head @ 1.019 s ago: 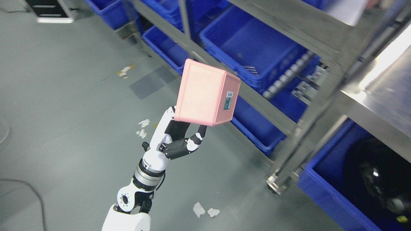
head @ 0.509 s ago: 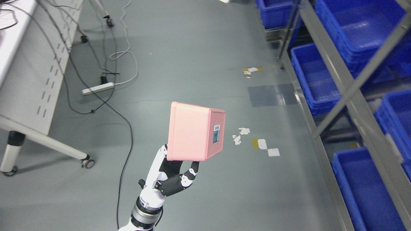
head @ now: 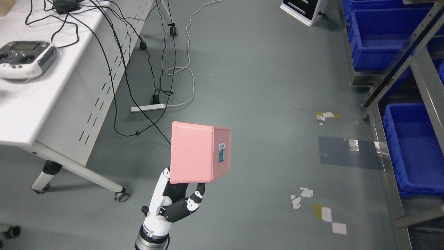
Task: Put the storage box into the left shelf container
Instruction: 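Hold the pink box in the left hand while turning toward another rack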
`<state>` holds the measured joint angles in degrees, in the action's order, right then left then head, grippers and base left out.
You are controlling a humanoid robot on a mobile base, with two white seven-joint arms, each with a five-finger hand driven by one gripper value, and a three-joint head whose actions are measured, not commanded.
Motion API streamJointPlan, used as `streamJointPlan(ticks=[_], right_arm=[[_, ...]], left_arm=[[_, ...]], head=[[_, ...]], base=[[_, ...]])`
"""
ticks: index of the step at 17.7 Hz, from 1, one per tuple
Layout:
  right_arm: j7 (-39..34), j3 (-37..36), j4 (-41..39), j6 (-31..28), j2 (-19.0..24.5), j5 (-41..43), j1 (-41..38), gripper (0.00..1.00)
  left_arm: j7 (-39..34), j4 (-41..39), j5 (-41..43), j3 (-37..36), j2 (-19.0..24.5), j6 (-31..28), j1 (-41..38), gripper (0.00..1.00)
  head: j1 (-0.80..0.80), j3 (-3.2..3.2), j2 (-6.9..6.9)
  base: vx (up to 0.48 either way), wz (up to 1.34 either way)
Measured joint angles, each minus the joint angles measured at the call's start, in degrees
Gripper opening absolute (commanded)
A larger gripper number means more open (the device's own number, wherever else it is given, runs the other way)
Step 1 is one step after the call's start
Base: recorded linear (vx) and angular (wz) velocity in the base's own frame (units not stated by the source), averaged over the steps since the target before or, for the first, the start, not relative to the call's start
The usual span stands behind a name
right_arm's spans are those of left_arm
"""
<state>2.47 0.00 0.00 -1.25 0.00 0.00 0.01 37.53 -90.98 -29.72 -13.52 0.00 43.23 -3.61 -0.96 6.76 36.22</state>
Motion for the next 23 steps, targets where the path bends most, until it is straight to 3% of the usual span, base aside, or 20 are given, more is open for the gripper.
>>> streamJointPlan(ticks=[13,23], right_arm=[[-0.06,0.0,0.0,0.0,0.0,0.0,-0.01,1.0],[-0.33,0.0,0.0,0.0,0.0,0.0,-0.03,1.0]], left_arm=[[-0.06,-0.34,-0.05,0.47,0.0,0.12,-0.6,0.03],[1.95,1.62,-0.01,-3.17,0.0,1.22,-2.15,0.03]], head=[[0.0,0.0,0.0],[0.0,0.0,0.0]], base=[[0.552,-0.16],[0.438,-1.29]])
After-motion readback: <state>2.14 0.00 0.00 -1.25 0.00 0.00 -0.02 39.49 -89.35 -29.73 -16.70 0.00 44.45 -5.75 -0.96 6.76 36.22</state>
